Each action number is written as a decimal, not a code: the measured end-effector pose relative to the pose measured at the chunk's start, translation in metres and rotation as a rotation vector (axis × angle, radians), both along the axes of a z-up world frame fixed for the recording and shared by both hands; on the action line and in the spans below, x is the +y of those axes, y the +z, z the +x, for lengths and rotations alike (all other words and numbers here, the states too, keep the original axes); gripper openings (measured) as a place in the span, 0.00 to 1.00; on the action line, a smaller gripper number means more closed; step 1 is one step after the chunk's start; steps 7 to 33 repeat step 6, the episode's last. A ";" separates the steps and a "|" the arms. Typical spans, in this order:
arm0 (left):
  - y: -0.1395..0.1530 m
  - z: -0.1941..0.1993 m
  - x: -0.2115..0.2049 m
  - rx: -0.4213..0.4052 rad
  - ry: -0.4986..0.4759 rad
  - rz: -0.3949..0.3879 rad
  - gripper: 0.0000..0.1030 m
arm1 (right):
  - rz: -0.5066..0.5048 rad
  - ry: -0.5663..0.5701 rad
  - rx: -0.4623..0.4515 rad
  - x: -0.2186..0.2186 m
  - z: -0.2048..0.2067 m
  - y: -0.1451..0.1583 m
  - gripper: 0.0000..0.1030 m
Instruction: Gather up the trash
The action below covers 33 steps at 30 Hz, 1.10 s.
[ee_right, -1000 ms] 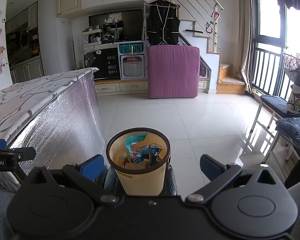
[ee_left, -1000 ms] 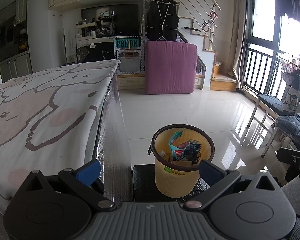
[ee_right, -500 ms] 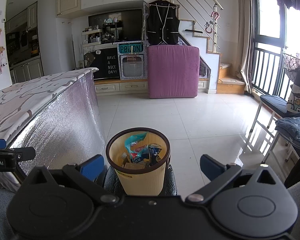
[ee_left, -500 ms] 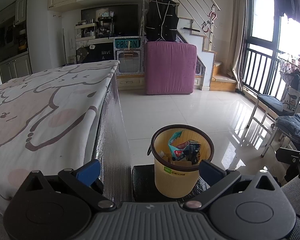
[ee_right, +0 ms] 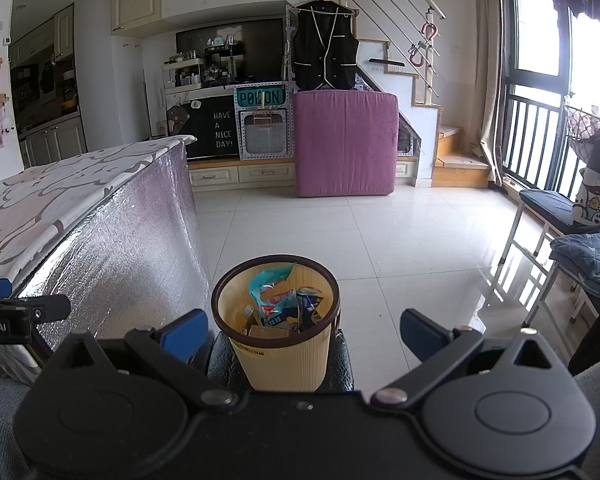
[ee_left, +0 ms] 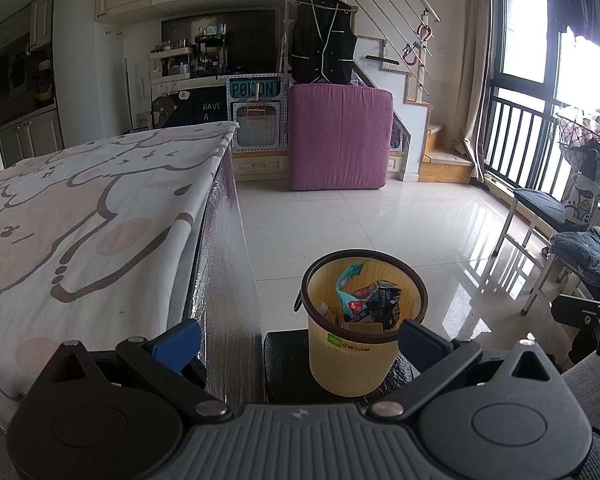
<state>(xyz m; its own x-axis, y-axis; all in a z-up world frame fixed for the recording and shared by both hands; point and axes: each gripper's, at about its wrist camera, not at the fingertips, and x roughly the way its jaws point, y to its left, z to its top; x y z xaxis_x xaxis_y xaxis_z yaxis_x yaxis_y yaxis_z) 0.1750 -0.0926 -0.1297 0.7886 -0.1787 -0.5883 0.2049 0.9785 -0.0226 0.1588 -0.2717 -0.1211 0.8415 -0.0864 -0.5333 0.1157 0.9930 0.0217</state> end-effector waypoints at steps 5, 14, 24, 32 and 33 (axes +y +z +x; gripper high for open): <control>0.002 0.001 -0.002 -0.005 0.002 0.002 1.00 | 0.001 -0.001 0.001 0.000 0.000 0.000 1.00; 0.002 0.002 -0.002 -0.005 0.003 0.002 1.00 | 0.001 -0.001 0.001 -0.001 0.000 0.000 1.00; 0.002 0.002 -0.002 -0.005 0.003 0.002 1.00 | 0.001 -0.001 0.001 -0.001 0.000 0.000 1.00; 0.002 0.002 -0.002 -0.005 0.003 0.002 1.00 | 0.001 -0.001 0.001 -0.001 0.000 0.000 1.00; 0.002 0.002 -0.002 -0.005 0.003 0.002 1.00 | 0.001 -0.001 0.001 -0.001 0.000 0.000 1.00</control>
